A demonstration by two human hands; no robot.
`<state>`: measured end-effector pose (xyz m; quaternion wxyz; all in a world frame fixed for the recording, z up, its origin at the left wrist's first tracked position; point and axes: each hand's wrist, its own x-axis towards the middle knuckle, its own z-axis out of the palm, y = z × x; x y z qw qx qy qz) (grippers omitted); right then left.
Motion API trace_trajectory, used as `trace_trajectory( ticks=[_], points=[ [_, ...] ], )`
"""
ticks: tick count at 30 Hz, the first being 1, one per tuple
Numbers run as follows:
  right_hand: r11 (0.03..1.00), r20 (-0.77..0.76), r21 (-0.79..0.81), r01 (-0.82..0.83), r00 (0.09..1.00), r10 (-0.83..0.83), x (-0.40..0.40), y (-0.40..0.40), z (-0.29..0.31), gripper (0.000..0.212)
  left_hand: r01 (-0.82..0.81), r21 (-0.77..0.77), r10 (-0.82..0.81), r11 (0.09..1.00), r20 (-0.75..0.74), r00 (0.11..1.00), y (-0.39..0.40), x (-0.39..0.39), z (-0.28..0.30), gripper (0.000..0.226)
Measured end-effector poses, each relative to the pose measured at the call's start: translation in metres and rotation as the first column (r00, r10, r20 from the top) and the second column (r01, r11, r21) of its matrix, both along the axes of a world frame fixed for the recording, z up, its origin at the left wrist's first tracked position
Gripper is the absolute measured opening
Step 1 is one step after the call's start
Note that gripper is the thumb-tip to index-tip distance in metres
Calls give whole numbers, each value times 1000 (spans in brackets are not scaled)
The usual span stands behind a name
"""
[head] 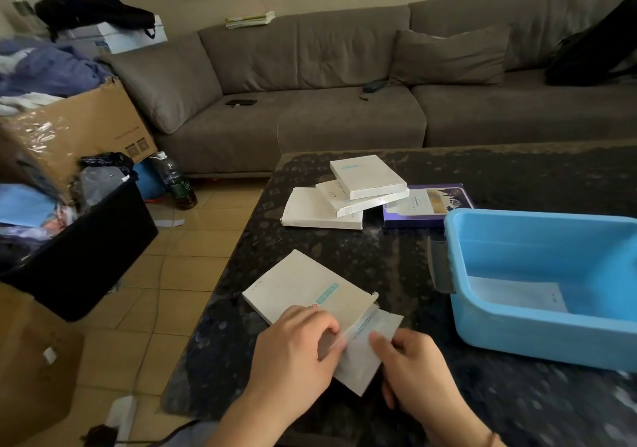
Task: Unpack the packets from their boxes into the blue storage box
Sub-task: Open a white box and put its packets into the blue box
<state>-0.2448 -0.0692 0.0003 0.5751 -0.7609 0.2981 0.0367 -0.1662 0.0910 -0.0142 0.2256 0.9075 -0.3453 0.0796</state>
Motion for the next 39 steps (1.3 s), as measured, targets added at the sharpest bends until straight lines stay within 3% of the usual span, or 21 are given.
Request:
trace_trajectory(
  ticks=[4, 7, 11, 15, 16, 18, 20, 21, 22, 24, 25, 27, 29, 31, 33, 36, 39],
  points=[
    [999, -62, -34, -16, 998, 14, -14, -13, -3, 20, 16, 56, -14, 998, -45, 999, -6, -5, -2, 28],
    [994, -55, -109, -7, 998, 1, -22, -20, -7, 19, -1, 81, 2, 997, -18, 1000, -9, -4, -6, 28],
    [997, -36, -79, -7, 999, 4, -37, -26, -3, 21, -29, 126, 34, 992, -36, 999, -9, -6, -8, 30],
    [969, 20, -236, -71, 997, 78, -69, -43, 10, 15, 9, 217, 11, 976, -88, 996, -11, -10, 3, 41],
    [944, 47, -315, -95, 992, 115, -78, -49, 18, 13, 62, 195, -33, 979, -149, 988, -13, -13, 14, 49],
    [840, 127, -526, -131, 965, 230, -92, -69, 41, 20, 193, -43, -197, 980, -284, 938, -27, -22, 52, 63],
    [753, 141, -629, -191, 925, 353, -98, -88, 72, 51, 311, -219, -375, 925, -382, 845, -52, -29, 94, 66],
    [767, 144, -600, -226, 913, 382, -96, -95, 90, 63, 360, -246, -435, 900, -453, 778, -67, -29, 111, 62],
    [792, 164, -556, -252, 901, 402, -93, -102, 106, 63, 398, -261, -475, 879, -526, 705, -83, -30, 123, 53],
    [862, 310, -477, -171, 885, 347, -83, -117, 130, 39, 363, -329, -489, 872, -630, 604, -111, -28, 138, 30],
    [912, 433, -408, -48, 869, 240, -79, -124, 134, 32, 293, -380, -478, 877, -645, 596, -122, -27, 141, 24],
    [981, 584, -143, 133, 811, -25, -78, -132, 133, 42, 70, -514, -452, 855, -673, 585, -138, -27, 141, 20],
    [993, 522, 59, 103, 844, -119, -78, -135, 123, 59, -184, -634, -495, 751, -725, 479, -150, -30, 140, 24],
    [996, 449, 79, 37, 891, -69, -79, -135, 113, 48, -346, -671, -555, 655, -739, 382, -160, -32, 140, 33],
    [992, 408, 117, 51, 908, -95, -79, -139, 107, 31, -394, -672, -568, 628, -741, 358, -166, -34, 138, 33],
    [994, 389, 105, 16, 919, -56, -80, -151, 105, 25, -401, -672, -568, 623, -741, 358, -170, -33, 142, 28],
    [996, 372, 91, -26, 928, -10, -81, -161, 103, 15, -381, -679, -510, 627, -728, 458, -170, -21, 147, 24]
  ],
)
